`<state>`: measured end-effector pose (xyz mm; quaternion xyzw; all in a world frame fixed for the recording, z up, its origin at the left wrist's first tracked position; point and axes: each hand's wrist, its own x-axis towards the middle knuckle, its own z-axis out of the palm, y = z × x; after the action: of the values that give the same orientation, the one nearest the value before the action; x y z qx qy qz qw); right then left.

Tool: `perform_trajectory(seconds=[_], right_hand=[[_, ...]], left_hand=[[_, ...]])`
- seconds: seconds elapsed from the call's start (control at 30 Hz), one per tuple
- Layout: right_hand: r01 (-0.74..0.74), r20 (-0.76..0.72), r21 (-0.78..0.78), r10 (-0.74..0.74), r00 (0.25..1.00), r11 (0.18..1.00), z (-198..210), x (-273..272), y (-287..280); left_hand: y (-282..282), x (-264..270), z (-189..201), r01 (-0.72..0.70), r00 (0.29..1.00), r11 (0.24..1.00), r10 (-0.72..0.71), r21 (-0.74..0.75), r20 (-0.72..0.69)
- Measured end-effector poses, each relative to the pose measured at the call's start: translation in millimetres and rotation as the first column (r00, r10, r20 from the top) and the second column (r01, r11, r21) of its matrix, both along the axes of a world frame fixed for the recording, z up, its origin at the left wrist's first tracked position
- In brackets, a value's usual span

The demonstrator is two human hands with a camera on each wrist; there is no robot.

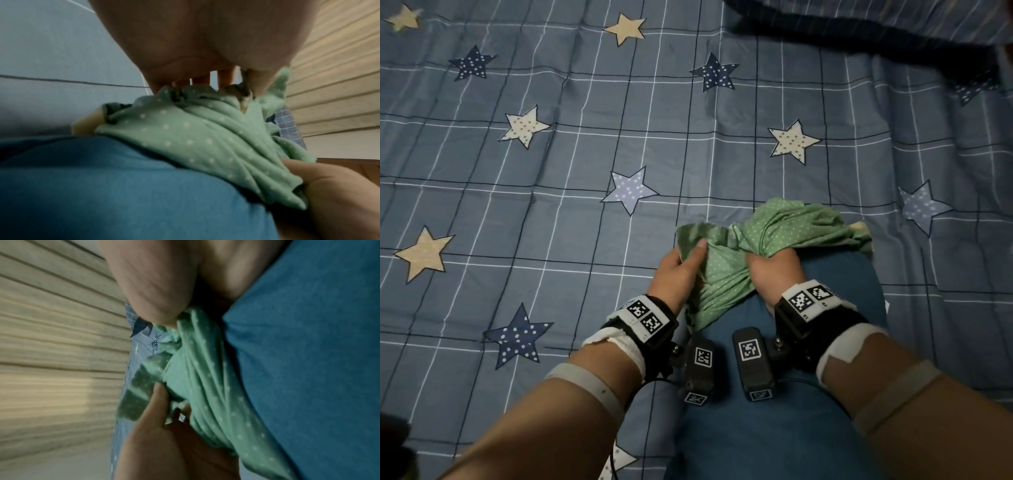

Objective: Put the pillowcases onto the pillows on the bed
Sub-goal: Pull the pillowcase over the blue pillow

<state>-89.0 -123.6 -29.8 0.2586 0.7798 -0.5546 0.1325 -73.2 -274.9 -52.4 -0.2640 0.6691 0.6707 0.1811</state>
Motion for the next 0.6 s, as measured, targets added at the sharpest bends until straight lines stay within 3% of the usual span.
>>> perform_trajectory(seconds=[0.07, 0.2, 0.3, 0.4, 0.5, 0.6], right_hand=[[-0.014, 0.016, -0.050, 0.015, 1.000, 0.999, -4.7, 0.1, -0.4], [-0.075, 0.099, -0.167, 0.092, 0.991, 0.983, -12.7, 0.0, -3.6], [-0.086, 0.138, -0.168, 0.110, 0.984, 0.982, -19.9, -0.2, -2.5], [-0.032, 0.100, -0.170, 0.050, 0.994, 0.985, -16.7, -1.6, -1.3], [0.056, 0.047, -0.226, -0.047, 0.998, 0.973, -15.5, -4.3, -4.5], [0.077, 0.009, -0.208, -0.077, 0.997, 0.975, -15.1, -8.3, -6.8]], left_hand=[[0.7, -2.9, -2.8, -0.014, 1.000, 0.998, 0.015, -0.054, 0.014], [5.2, -4.1, -6.4, -0.036, 0.995, 0.993, 0.025, -0.111, -0.094], [7.7, -3.8, -2.6, -0.011, 0.985, 0.989, -0.014, -0.148, -0.169], [8.9, -2.8, 0.4, 0.052, 0.973, 0.984, -0.088, -0.168, -0.215], [9.3, -1.8, 1.0, 0.121, 0.979, 0.987, -0.136, -0.108, -0.148], [7.6, -3.3, -5.7, 0.237, 0.956, 0.949, -0.266, -0.207, -0.124]])
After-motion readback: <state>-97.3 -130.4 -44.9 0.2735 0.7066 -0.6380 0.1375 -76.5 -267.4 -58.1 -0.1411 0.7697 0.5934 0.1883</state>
